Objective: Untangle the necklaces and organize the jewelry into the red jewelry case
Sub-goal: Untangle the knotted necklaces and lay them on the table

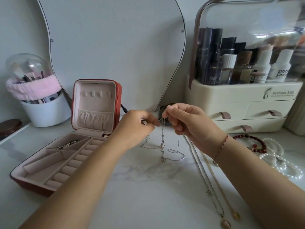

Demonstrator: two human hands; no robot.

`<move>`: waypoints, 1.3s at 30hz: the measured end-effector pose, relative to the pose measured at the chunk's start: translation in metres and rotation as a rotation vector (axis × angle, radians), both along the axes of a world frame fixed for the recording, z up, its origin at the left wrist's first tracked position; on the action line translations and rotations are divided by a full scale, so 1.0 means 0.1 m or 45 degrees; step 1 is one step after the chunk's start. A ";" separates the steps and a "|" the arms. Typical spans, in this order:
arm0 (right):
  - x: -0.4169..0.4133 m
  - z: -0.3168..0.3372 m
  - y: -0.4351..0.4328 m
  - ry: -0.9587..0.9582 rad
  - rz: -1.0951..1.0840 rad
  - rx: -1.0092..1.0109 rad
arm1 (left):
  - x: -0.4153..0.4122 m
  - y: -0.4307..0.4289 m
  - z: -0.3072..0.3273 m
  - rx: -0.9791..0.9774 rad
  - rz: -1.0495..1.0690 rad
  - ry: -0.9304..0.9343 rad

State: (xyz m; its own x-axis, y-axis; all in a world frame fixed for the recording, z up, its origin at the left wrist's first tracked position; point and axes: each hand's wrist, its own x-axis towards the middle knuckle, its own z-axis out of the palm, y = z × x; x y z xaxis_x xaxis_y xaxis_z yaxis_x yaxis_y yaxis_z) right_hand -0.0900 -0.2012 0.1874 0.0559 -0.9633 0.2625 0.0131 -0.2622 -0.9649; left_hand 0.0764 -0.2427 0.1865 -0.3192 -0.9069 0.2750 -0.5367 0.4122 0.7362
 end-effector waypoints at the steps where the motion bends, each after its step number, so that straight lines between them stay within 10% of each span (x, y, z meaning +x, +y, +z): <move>1: 0.00 0.00 0.00 0.003 -0.001 -0.001 | 0.00 0.01 0.01 0.015 -0.009 0.001; 39: -0.01 -0.02 0.01 0.310 -0.031 0.208 | 0.01 0.03 0.12 0.716 -0.435 0.746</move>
State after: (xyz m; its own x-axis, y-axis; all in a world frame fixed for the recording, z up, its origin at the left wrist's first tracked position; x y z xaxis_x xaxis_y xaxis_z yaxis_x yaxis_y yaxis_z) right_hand -0.0910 -0.1997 0.1852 0.0744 -0.9935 0.0857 -0.2285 -0.1007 -0.9683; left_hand 0.0778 -0.2396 0.1984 -0.5454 -0.8379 0.0208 0.0771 -0.0254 0.9967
